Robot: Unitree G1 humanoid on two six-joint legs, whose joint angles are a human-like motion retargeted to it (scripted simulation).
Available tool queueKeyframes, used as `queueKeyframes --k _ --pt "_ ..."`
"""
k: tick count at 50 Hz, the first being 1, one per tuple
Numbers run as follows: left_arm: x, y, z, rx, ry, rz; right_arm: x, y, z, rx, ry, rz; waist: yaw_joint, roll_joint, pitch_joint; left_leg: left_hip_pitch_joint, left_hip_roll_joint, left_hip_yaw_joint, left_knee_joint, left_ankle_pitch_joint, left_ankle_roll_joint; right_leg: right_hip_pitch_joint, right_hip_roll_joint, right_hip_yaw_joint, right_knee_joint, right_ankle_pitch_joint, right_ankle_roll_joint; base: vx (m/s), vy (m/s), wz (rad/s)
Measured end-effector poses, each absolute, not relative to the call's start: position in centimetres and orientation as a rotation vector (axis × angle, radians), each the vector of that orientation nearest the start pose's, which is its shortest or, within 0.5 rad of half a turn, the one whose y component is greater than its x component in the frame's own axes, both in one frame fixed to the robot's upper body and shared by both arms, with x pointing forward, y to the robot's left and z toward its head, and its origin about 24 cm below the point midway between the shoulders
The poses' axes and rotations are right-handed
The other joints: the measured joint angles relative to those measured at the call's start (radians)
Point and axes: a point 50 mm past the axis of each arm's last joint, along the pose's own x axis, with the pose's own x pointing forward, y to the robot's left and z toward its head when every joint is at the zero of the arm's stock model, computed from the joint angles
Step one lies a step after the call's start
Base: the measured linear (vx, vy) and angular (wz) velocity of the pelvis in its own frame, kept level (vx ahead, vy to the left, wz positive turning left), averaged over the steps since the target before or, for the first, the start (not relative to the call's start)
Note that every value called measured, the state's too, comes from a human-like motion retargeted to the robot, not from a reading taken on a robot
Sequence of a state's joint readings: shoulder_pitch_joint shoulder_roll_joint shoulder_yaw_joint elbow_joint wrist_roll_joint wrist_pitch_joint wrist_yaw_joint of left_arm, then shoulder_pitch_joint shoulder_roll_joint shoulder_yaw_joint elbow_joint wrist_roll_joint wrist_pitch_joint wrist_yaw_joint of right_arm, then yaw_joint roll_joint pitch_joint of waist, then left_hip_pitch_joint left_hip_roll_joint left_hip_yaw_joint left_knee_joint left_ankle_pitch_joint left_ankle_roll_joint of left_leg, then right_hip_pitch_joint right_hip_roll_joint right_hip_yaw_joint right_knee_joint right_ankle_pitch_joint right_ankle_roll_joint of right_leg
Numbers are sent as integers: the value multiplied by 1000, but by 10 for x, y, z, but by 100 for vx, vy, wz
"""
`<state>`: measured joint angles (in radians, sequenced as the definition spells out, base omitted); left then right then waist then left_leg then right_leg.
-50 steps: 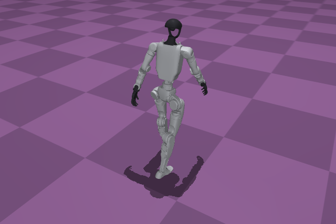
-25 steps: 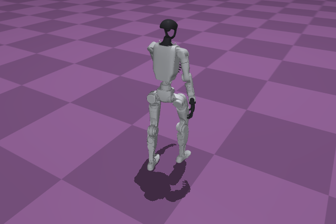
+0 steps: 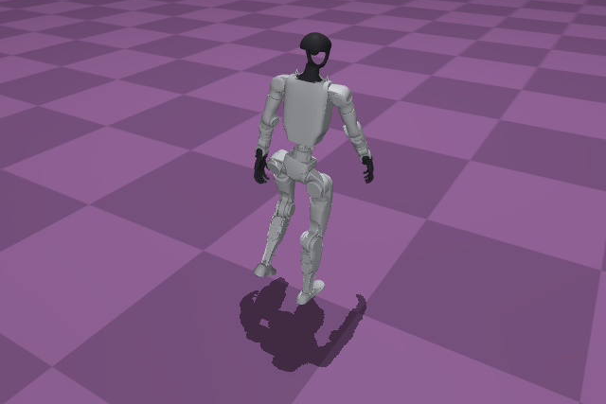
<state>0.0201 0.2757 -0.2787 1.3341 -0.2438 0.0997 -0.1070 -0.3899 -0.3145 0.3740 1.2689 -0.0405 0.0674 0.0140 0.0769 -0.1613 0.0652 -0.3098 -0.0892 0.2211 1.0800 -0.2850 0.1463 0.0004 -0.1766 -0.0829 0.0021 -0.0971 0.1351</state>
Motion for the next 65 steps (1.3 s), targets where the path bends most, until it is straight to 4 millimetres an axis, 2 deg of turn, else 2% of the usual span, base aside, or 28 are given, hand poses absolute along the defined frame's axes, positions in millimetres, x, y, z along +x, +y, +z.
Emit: queueKeyframes --k 3,6,9,12,15,18,22,25,28,30,33,35,38,40,42,45,50,54,60,65 --pt "-10 250 -168 72 1602 162 261 -227 -85 -629 854 111 70 -12 10 -47 -1 37 -176 -21 6 14 4 60 17 -19 -12 52 -2 -105" --pt "-49 254 -164 14 1676 262 288 -218 -63 -651 732 99 136 4 21 -17 8 57 -516 17 -31 43 35 119 26 -37 -24 55 5 -112" --pt "-73 252 -161 -31 1696 334 305 -212 -46 -661 625 78 187 67 43 67 59 99 -883 68 -111 117 107 162 22 -59 -34 60 11 -100" --pt "-81 246 -161 -84 1677 387 309 -209 -40 -641 570 65 203 130 63 121 104 128 -1098 133 -203 204 167 185 21 -92 -46 61 16 -51" --pt "-72 239 -164 -182 1616 446 300 -208 -48 -605 588 74 193 149 69 139 113 99 -1161 208 -247 240 188 197 67 -137 -58 56 17 -10" --pt "-44 235 -169 -279 1513 483 279 -208 -67 -570 659 107 174 153 71 169 116 61 -1137 206 -244 206 202 198 227 -131 -62 51 17 8" --pt "15 238 -169 -288 1332 433 243 -212 -93 -548 768 204 154 166 57 194 141 41 -1084 133 -237 -9 245 194 679 -49 -67 43 14 8" --pt "72 248 -157 -180 1165 329 223 -222 -99 -620 791 276 122 180 41 203 155 10 -1077 105 -243 -186 265 151 964 -80 -81 33 9 37" --pt "133 268 -126 64 944 178 214 -241 -89 -792 730 330 76 202 27 220 168 -32 -1093 101 -249 -299 229 62 1088 -135 -113 29 5 68" --pt "173 283 -90 275 757 79 215 -257 -72 -936 646 349 42 213 18 233 171 -62 -1107 102 -252 -337 198 21 1094 -152 -121 26 2 90" --pt "223 302 -16 587 428 -18 222 -283 -29 -1160 468 327 -4 217 4 254 164 -103 -1120 97 -259 -334 136 -12 977 -178 -124 25 -1 94" --pt "246 306 40 739 215 -63 228 -298 6 -1290 340 294 -28 210 -2 270 153 -123 -1125 91 -268 -298 86 -30 830 -187 -128 24 -5 84" --pt "262 306 117 880 -39 -116 235 -314 64 -1441 161 214 -57 183 -2 296 125 -152 -1128 83 -286 -187 28 -41 500 -169 -115 23 -10 73" --pt "265 302 162 952 -171 -146 238 -320 102 -1523 53 153 -72 149 4 314 93 -171 -1132 79 -294 -101 -10 -48 266 -130 -68 21 -15 58" --pt "264 299 198 1017 -261 -160 239 -325 134 -1607 -23 85 -72 108 4 325 60 -179 -1135 77 -286 -51 -46 -50 130 -49 -7 17 -17 21" --pt "257 298 240 1075 -318 -150 236 -334 176 -1768 -101 -44 -49 67 -18 326 43 -166 -1134 82 -257 -22 -75 -48 56 17 33 13 -17 -21" --pt "243 293 283 1160 -420 -146 227 -334 227 -1890 -173 -102 -4 43 -38 325 53 -133 -1114 57 -243 -3 -68 -31 7 11 84 9 -17 -39" --pt "234 293 303 1167 -462 -132 223 -333 256 -1963 -199 -120 16 37 -45 317 66 -113 -1098 47 -224 -9 -53 -14 -8 10 88 5 -15 -32" --pt "227 295 316 1182 -453 -147 222 -330 283 -2003 -212 -116 4 42 -43 307 83 -110 -1088 42 -217 -7 -36 -11 -27 4 89 2 -12 -4" --pt "228 296 316 1220 -406 -176 224 -329 292 -2006 -204 -102 -7 46 -36 305 94 -109 -1091 46 -223 -3 -25 -18 -37 2 90 2 -10 3"
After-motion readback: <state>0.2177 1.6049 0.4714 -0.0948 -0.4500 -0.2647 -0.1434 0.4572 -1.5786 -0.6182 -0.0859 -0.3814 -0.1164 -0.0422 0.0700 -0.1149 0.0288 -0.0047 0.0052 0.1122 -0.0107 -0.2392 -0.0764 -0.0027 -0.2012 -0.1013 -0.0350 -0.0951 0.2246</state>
